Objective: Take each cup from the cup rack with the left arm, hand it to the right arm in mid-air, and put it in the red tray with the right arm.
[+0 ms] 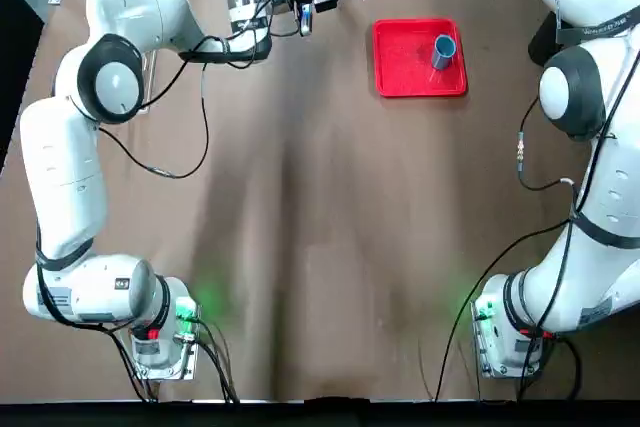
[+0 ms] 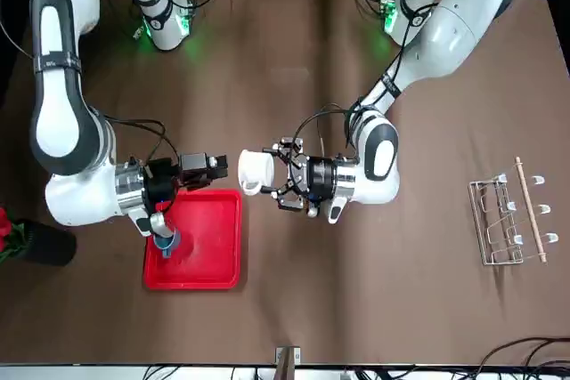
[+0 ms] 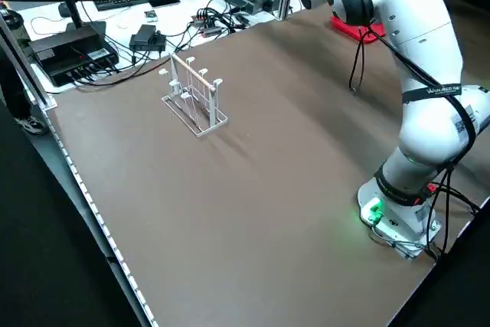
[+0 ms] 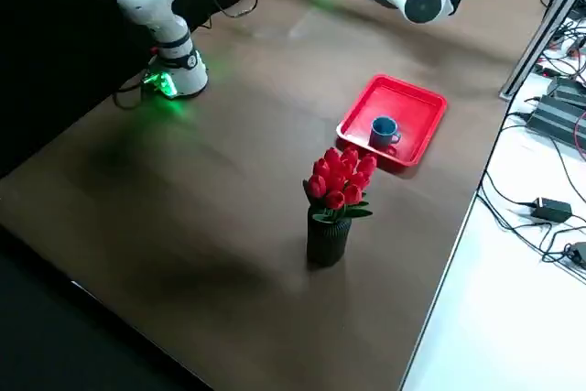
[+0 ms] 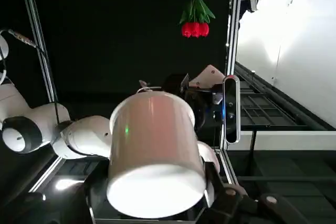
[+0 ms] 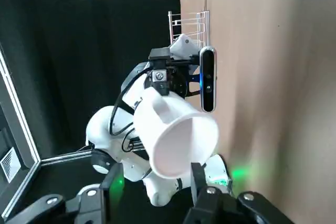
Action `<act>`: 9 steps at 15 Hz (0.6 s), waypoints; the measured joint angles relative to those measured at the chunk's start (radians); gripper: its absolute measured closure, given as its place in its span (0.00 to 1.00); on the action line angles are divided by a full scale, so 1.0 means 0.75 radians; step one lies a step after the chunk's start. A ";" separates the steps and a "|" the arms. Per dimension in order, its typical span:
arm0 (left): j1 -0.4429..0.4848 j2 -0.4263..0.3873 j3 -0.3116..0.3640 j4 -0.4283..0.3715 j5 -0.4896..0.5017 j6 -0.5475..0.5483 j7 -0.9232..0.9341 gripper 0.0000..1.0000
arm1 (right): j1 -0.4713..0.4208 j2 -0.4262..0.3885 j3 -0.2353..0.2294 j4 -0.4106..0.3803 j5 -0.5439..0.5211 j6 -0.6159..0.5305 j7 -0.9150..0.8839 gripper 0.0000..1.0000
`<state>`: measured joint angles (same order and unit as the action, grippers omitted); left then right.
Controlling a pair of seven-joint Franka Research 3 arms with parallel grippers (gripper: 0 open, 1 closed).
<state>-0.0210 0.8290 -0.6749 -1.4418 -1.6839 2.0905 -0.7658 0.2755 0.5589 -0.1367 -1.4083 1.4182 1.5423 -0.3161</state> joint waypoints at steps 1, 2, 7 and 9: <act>-0.002 0.000 0.000 0.000 -0.008 0.000 0.000 0.23 | 0.001 0.004 0.000 0.000 0.000 0.001 -0.013 0.41; -0.006 0.000 0.000 0.000 -0.012 0.000 0.000 0.23 | 0.003 0.007 0.001 0.000 0.000 0.003 -0.017 0.44; -0.018 0.000 0.000 0.000 -0.020 0.000 0.004 0.23 | 0.041 0.011 0.006 0.000 0.004 0.037 -0.016 0.45; -0.018 0.000 0.000 0.000 -0.020 0.000 0.006 0.23 | 0.072 0.016 0.007 -0.003 0.009 0.039 -0.014 0.47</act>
<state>-0.0348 0.8293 -0.6749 -1.4418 -1.6993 2.0906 -0.7610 0.3291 0.5709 -0.1314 -1.4103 1.4246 1.5715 -0.3268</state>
